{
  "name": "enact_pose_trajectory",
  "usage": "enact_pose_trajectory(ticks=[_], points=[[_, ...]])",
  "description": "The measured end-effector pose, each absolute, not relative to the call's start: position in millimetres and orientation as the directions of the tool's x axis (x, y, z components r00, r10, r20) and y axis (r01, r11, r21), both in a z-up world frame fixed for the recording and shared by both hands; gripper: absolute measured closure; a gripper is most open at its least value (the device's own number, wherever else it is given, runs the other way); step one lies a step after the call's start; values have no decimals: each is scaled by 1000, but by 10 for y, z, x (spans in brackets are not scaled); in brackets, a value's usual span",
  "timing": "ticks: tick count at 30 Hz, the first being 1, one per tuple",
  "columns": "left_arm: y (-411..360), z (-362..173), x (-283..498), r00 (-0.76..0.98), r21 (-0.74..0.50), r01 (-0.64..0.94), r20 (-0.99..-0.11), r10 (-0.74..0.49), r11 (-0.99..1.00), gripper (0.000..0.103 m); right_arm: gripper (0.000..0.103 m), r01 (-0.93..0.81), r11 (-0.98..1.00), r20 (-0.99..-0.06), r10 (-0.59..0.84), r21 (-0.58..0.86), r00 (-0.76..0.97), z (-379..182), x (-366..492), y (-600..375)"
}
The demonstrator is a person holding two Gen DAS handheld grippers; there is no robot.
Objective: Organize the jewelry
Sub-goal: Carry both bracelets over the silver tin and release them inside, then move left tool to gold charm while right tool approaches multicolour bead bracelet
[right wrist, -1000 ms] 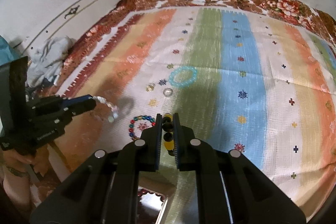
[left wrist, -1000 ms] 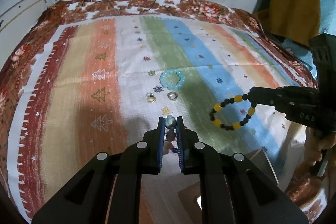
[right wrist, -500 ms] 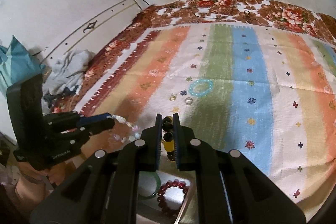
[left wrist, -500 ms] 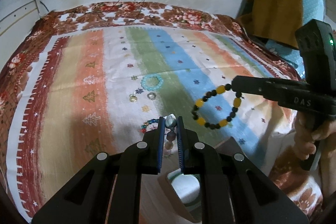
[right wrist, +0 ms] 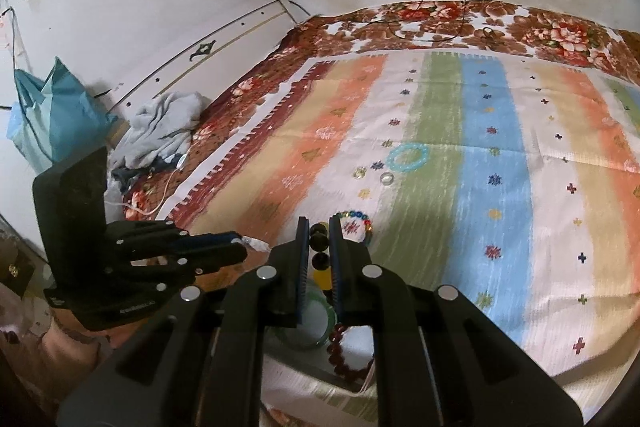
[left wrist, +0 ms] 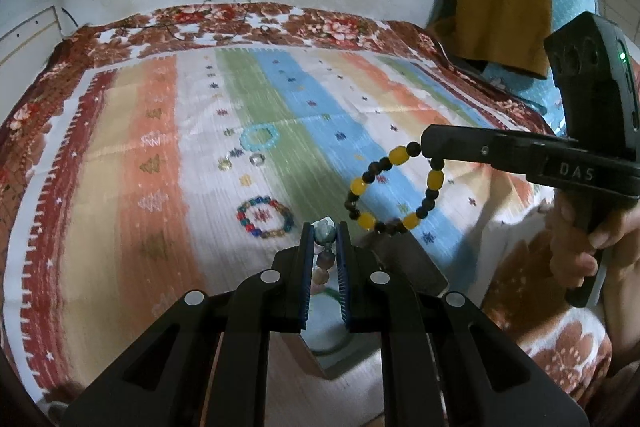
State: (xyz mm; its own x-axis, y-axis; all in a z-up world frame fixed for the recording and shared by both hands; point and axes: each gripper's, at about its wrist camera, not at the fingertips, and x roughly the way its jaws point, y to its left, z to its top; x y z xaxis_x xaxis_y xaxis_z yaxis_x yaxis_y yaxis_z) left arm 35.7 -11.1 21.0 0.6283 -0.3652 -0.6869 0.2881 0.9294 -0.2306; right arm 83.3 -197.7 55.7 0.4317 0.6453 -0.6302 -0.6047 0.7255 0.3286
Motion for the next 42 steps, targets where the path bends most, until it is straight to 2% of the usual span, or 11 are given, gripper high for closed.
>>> enact_pose_trajectory(ticks=[12, 13, 14, 15, 21, 24, 26, 29, 33, 42], points=[[-219, 129, 257, 597, -217, 303, -716, -363, 928, 92, 90, -610, 737, -644, 623, 293, 444, 486, 617, -1974], [-212, 123, 258, 598, -213, 302, -717, -359, 929, 90, 86, -606, 740, -641, 622, 292, 450, 489, 618, -1982], [-208, 121, 257, 600, -208, 298, -718, -352, 932, 81, 73, -599, 746, -642, 616, 291, 457, 486, 623, -1994], [-209, 121, 257, 601, -205, 296, -719, -349, 933, 76, 67, -594, 750, -641, 614, 292, 460, 483, 631, -2006], [-179, 97, 295, 608, -185, 277, -726, -321, 943, 67, 67, -575, 758, -658, 607, 309, 447, 416, 713, -2012], [-131, 69, 338, 608, -179, 263, -732, -307, 948, 62, 63, -558, 765, -665, 602, 322, 442, 388, 779, -2019], [-87, 54, 377, 610, -172, 250, -736, -293, 953, 61, 60, -550, 771, -671, 595, 322, 442, 364, 820, -2020], [-25, 21, 463, 606, -173, 230, -745, -280, 958, 61, 49, -545, 779, -680, 582, 309, 447, 344, 891, -1993], [11, -27, 542, 596, -172, 220, -755, -271, 960, 61, 47, -542, 793, -698, 554, 277, 454, 312, 969, -1943], [81, -113, 752, 582, -151, 194, -778, -238, 969, 59, 32, -539, 807, -720, 522, 242, 457, 275, 1078, -1898]])
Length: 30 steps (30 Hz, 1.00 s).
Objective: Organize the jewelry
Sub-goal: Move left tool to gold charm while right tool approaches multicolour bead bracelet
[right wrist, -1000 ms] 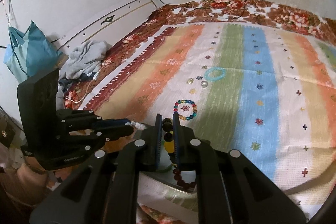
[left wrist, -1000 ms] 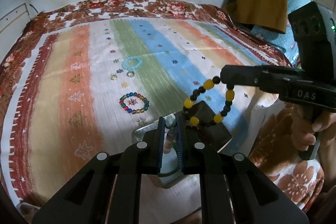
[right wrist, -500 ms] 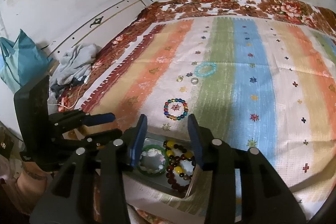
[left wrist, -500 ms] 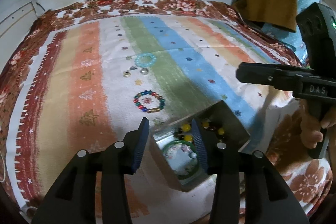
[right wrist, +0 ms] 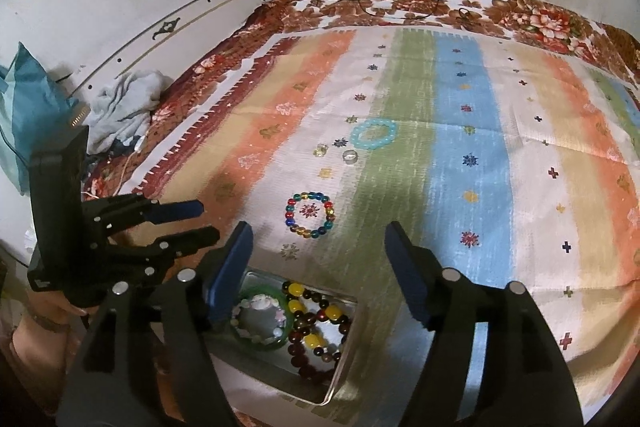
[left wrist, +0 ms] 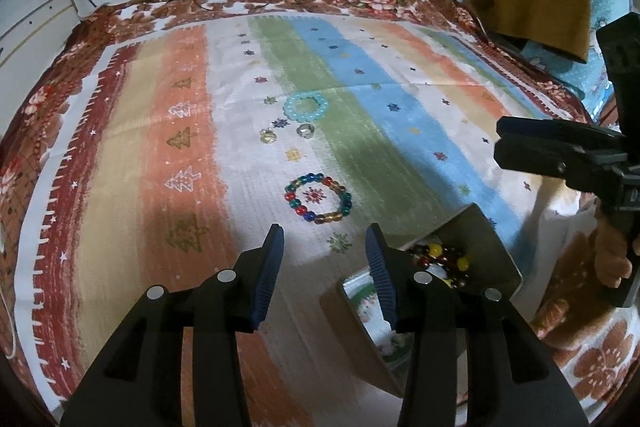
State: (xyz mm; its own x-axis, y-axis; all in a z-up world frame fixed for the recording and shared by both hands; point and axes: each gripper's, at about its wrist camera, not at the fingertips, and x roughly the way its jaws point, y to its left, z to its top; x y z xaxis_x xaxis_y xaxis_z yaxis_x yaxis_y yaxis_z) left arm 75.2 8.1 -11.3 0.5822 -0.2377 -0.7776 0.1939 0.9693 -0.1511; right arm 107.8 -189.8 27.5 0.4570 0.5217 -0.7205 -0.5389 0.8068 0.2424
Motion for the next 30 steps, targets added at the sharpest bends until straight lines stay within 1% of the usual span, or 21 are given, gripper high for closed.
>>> enact_pose_trajectory(ticks=[3, 5, 9, 12, 20, 30], points=[[96, -137, 823, 579, -136, 187, -785, -221, 973, 56, 30, -538, 813, -740, 499, 220, 451, 236, 1155, -1852], [111, -149, 883, 578, -123, 183, -789, -207, 976, 54, 27, -538, 819, -752, 481, 201, 451, 211, 1225, -1819], [140, -152, 996, 576, -112, 181, -793, -198, 977, 54, 26, -524, 830, -770, 457, 191, 444, 163, 1414, -1778], [175, -170, 1098, 571, -103, 175, -800, -186, 979, 53, 25, -510, 837, -783, 449, 199, 430, 121, 1554, -1757], [279, -244, 1397, 557, -80, 148, -817, -150, 986, 52, 24, -512, 839, -820, 418, 184, 390, -17, 1786, -1652], [340, -316, 1686, 541, -66, 133, -831, -128, 989, 52, 24, -562, 811, -866, 391, 162, 314, -224, 1886, -1446]])
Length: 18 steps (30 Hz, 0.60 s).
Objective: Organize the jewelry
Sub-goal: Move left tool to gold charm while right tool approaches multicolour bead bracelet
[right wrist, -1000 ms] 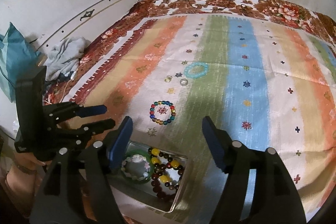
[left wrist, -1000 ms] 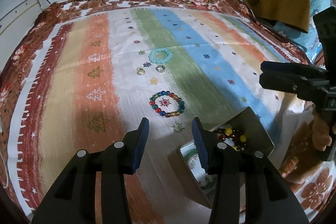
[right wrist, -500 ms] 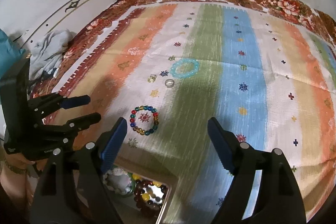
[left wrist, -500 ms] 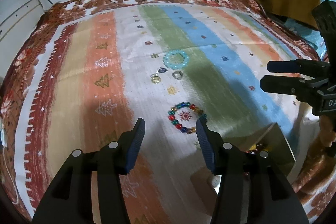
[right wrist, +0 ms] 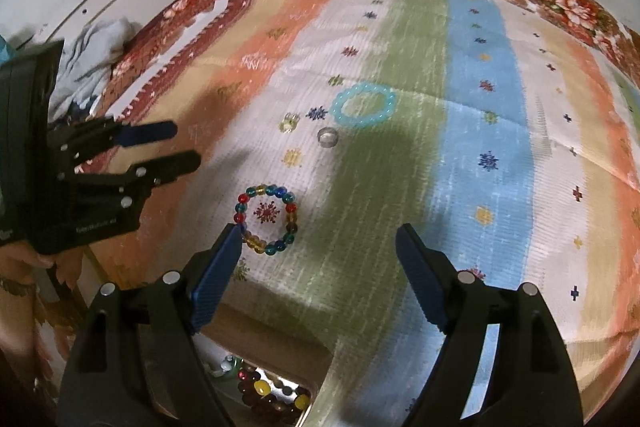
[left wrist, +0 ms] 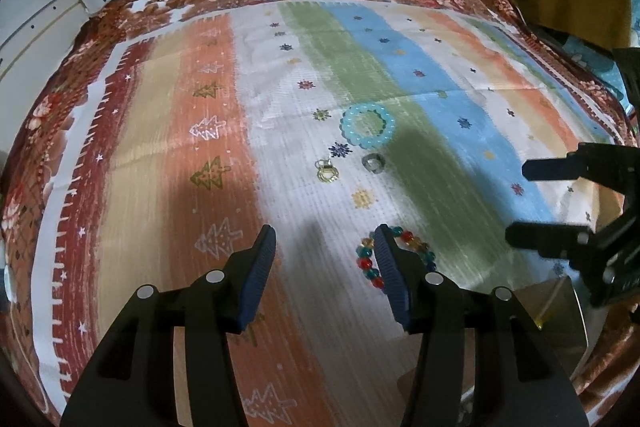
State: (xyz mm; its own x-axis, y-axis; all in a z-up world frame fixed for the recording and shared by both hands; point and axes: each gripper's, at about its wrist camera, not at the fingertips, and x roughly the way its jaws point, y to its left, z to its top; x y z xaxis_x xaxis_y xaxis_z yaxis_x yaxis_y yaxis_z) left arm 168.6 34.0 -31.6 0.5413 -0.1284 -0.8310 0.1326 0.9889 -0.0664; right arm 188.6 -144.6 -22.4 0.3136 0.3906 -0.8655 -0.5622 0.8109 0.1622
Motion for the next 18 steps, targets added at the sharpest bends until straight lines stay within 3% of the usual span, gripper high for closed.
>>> enact_pose_trajectory(ticks=[18], points=[[384, -645, 2292, 475, -49, 123, -874, -102, 991, 52, 24, -652, 749, -926, 319, 117, 201, -650, 2095, -1036]])
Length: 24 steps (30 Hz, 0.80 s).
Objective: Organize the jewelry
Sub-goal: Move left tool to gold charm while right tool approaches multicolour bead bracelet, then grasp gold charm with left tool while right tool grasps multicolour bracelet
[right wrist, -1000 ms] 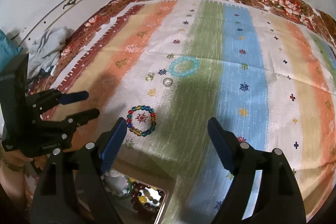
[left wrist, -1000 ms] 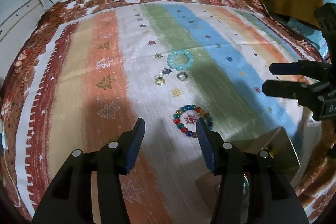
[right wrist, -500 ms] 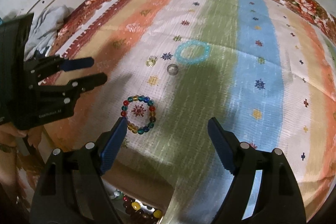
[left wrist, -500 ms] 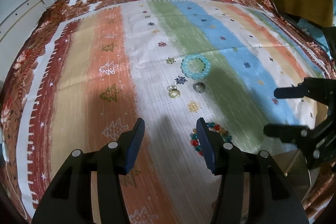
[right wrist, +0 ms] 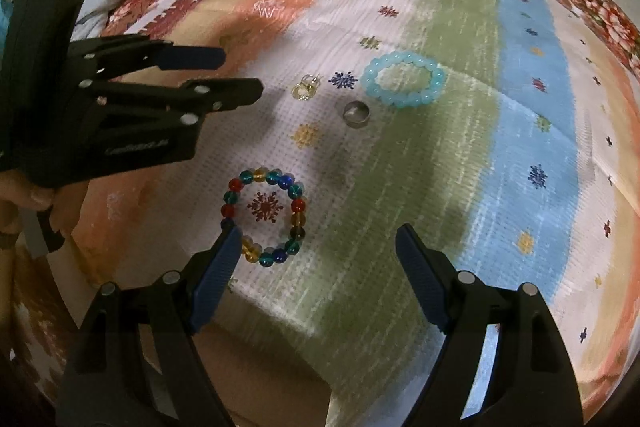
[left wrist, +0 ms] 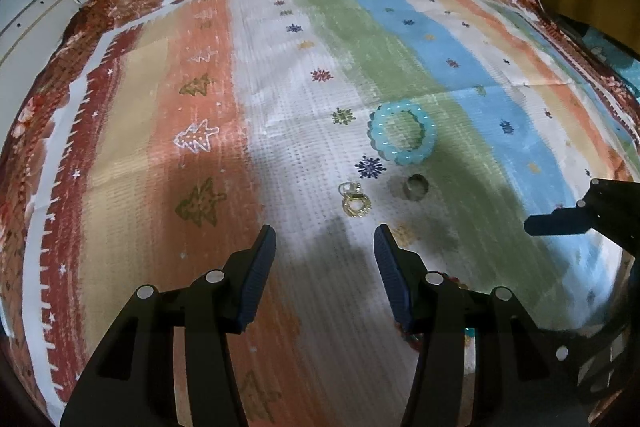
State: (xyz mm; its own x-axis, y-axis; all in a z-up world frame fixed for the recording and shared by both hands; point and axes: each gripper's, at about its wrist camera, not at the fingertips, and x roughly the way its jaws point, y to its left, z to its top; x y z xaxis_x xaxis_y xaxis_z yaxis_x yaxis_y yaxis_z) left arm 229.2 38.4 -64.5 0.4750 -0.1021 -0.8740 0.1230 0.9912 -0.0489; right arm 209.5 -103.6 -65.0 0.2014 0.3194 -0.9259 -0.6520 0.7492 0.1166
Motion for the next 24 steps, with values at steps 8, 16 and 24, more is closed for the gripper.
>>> enact_pose_trajectory(ticks=[8, 16, 24], points=[[370, -802, 2479, 449, -61, 143, -885, -120, 988, 52, 27, -677, 725, -939, 307, 128, 152, -811, 2184, -962], [262, -854, 2580, 437, -78, 195, -885, -158, 978, 52, 35, -696, 704, -948, 299, 143, 108, -906, 2275, -885], [219, -986, 2681, 419, -99, 210, -890, -181, 973, 52, 42, -705, 693, -953, 291, 148, 86, -980, 2315, -868]])
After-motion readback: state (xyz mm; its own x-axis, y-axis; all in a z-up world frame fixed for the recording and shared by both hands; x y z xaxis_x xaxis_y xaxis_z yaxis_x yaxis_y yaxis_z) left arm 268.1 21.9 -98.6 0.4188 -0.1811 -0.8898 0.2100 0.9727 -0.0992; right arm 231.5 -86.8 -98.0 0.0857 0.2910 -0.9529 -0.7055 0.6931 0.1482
